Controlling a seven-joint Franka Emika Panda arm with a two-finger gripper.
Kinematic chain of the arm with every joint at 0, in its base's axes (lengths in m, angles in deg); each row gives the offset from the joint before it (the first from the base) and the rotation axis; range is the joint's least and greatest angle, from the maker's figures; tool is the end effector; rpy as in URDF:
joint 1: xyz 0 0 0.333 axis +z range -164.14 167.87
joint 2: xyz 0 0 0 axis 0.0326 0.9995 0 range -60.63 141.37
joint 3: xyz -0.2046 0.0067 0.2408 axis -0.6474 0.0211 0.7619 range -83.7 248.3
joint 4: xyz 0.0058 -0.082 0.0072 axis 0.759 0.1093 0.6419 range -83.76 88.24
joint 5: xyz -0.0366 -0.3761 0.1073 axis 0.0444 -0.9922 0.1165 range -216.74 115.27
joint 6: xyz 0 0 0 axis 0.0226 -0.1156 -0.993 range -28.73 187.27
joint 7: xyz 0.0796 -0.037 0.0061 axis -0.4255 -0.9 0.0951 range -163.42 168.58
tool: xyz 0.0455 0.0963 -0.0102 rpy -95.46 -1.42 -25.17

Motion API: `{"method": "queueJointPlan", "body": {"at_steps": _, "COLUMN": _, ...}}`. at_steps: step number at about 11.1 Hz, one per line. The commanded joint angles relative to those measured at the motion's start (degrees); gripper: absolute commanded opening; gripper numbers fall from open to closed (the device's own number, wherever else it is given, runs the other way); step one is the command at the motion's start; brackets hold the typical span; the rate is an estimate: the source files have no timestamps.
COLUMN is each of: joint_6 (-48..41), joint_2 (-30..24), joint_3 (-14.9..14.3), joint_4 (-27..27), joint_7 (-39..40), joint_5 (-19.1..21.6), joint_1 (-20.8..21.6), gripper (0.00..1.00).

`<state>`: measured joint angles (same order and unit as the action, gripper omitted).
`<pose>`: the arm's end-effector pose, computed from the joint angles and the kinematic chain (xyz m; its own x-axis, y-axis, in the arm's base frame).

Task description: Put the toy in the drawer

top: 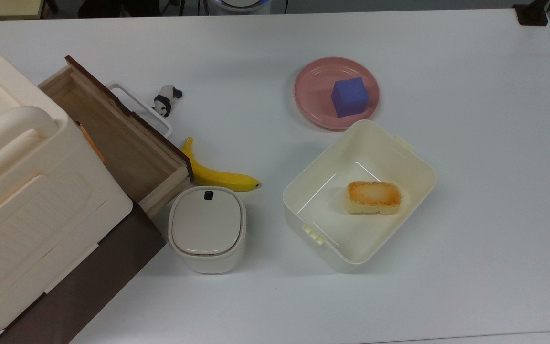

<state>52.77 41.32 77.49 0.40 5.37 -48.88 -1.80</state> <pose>0.5361 -0.0755 0.6173 0.9847 -0.0923 -0.1478 -0.0990 -0.9944 -0.0382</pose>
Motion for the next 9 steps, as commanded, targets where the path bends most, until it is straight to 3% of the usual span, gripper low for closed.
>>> {"method": "queueJointPlan", "body": {"at_steps": 1, "joint_6": -1.23, "joint_2": -0.42, "joint_3": -0.64, "joint_4": 1.05, "joint_7": 3.71, "joint_5": 2.71, "joint_1": -0.99, "gripper": 0.0}}
{"method": "queueJointPlan", "body": {"at_steps": 2, "joint_6": 0.17, "joint_2": -0.42, "joint_3": -0.38, "joint_4": 2.79, "joint_7": 3.71, "joint_5": 1.76, "joint_1": -0.82, "gripper": 0.0}}
{"method": "queueJointPlan", "body": {"at_steps": 3, "joint_6": 3.31, "joint_2": -0.33, "joint_3": 0.23, "joint_4": 5.25, "joint_7": 3.45, "joint_5": -0.86, "joint_1": -0.38, "gripper": 0.11}}
{"method": "queueJointPlan", "body": {"at_steps": 4, "joint_6": 5.52, "joint_2": -0.42, "joint_3": 0.58, "joint_4": 7.54, "joint_7": 3.36, "joint_5": -4.63, "joint_1": 0.41, "gripper": 0.53}}
{"method": "queueJointPlan", "body": {"at_steps": 5, "joint_6": 6.59, "joint_2": -0.33, "joint_3": 0.59, "joint_4": 9.21, "joint_7": 3.36, "joint_5": -6.15, "joint_1": 1.37, "gripper": 0.85}}
{"method": "queueJointPlan", "body": {"at_steps": 7, "joint_6": 7.3, "joint_2": -0.42, "joint_3": 0.59, "joint_4": 11.93, "joint_7": 3.27, "joint_5": -7.39, "joint_1": 1.73, "gripper": 1.0}}
{"method": "queueJointPlan", "body": {"at_steps": 9, "joint_6": 9.92, "joint_2": -0.42, "joint_3": 0.76, "joint_4": 16.67, "joint_7": 3.18, "joint_5": -9.58, "joint_1": 1.99, "gripper": 1.0}}
